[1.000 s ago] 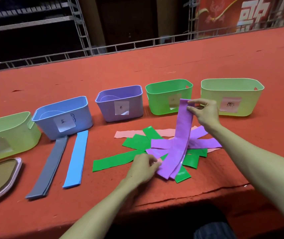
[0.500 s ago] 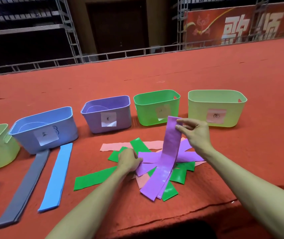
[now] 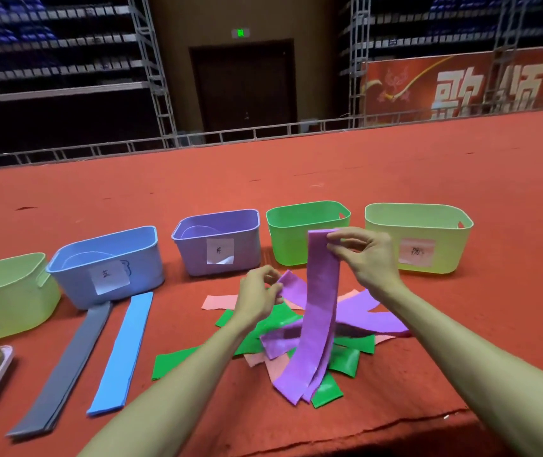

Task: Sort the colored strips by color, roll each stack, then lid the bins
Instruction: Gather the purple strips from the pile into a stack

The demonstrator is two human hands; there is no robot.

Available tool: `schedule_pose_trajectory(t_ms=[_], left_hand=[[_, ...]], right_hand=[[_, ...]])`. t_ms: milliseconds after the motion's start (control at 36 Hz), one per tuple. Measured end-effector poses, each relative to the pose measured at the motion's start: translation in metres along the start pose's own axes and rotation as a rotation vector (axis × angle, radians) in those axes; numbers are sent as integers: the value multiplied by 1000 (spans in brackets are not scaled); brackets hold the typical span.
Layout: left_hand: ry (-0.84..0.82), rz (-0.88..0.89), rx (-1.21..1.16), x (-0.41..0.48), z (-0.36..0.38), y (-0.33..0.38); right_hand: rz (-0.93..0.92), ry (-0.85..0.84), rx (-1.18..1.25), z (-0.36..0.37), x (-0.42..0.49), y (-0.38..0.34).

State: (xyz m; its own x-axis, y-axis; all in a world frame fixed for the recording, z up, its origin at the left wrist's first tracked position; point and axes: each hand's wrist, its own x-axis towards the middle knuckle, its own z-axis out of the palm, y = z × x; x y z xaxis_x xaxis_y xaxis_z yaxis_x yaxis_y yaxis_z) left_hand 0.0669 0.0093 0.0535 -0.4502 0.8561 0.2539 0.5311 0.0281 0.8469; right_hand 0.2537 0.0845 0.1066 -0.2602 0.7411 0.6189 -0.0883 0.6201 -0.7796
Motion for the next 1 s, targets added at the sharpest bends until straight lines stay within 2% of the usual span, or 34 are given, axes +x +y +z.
schedule_pose_trajectory(t_ms=[111, 278, 528, 1000], left_hand=[[81, 112, 25, 15, -23, 30], [124, 187, -41, 32, -57, 79], [14, 223, -356, 29, -86, 123], [-118, 220, -450, 17, -105, 130]], right_hand=[[-34, -41, 17, 2, 11, -23], [-106, -89, 32, 10, 26, -52], [-163, -129, 17, 27, 43, -77], [-159, -129, 1, 45, 45, -85]])
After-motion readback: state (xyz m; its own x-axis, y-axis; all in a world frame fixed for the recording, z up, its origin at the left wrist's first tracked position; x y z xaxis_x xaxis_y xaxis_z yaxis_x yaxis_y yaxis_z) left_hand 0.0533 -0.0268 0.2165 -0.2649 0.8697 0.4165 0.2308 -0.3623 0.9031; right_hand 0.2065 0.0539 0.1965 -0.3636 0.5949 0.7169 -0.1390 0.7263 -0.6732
